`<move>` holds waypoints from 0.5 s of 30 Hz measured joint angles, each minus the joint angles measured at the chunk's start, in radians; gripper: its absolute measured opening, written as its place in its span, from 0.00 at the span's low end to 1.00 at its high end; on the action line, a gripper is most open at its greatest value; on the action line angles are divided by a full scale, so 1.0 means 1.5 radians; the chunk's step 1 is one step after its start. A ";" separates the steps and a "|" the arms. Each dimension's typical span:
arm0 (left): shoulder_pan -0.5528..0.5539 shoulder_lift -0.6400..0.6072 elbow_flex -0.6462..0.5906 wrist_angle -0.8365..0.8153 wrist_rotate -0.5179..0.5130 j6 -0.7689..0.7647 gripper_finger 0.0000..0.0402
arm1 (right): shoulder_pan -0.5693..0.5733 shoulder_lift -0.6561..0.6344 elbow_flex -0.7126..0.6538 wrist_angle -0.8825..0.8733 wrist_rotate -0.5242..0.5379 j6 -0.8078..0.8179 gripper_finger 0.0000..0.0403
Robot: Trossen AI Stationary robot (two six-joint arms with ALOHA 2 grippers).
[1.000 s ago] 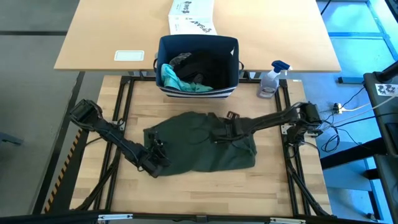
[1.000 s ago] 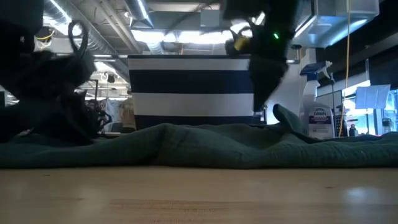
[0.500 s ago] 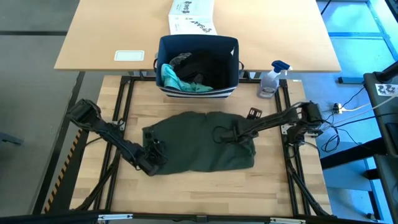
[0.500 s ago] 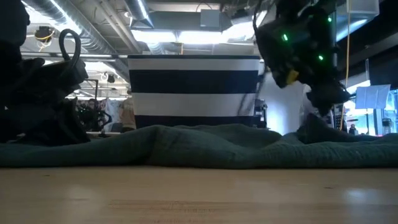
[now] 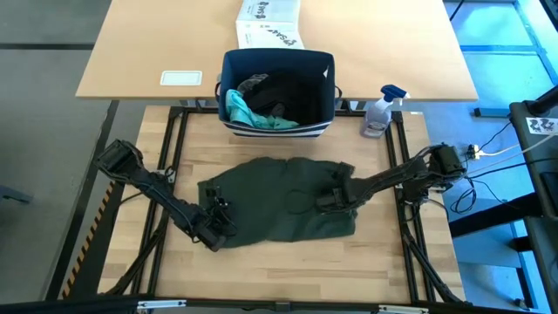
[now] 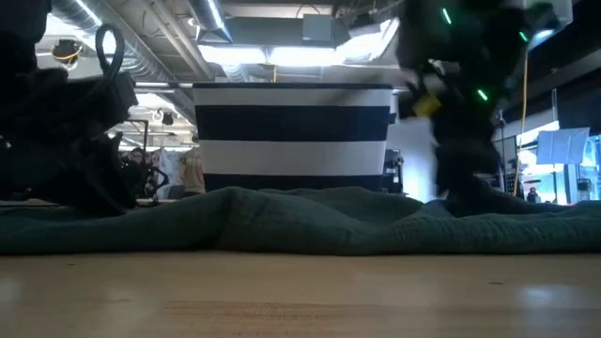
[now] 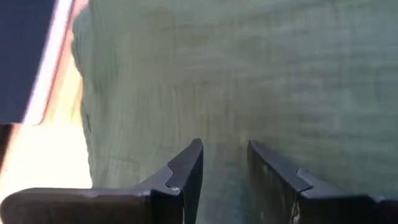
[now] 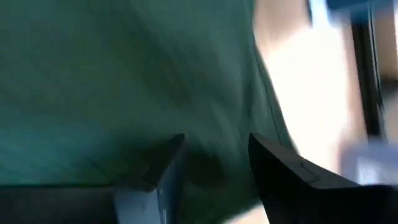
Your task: Fold Laundry from Bin
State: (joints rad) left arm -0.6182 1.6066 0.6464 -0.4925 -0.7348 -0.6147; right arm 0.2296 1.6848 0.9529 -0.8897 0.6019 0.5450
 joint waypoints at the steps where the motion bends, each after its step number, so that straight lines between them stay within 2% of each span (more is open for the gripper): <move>1: 0.000 0.000 -0.003 -0.005 0.016 -0.002 0.30 | -0.001 0.000 -0.015 -0.036 -0.007 0.028 0.44; 5: 0.000 -0.002 -0.004 -0.047 0.036 -0.031 0.30 | 0.000 0.000 -0.054 -0.165 -0.047 0.110 0.44; 9: 0.000 -0.004 0.035 -0.110 0.042 -0.035 0.30 | 0.000 -0.010 -0.045 -0.204 -0.083 0.139 0.44; 11: 0.000 -0.012 0.076 -0.156 0.025 -0.023 0.30 | 0.009 -0.022 -0.024 -0.196 -0.077 0.140 0.44; 15: -0.009 -0.034 0.148 -0.272 -0.003 -0.023 0.30 | 0.039 -0.057 0.015 -0.152 -0.008 0.138 0.44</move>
State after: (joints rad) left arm -0.6319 1.5552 0.8690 -0.9008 -0.7392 -0.6486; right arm 0.2874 1.5989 0.9756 -1.1179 0.5892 0.7518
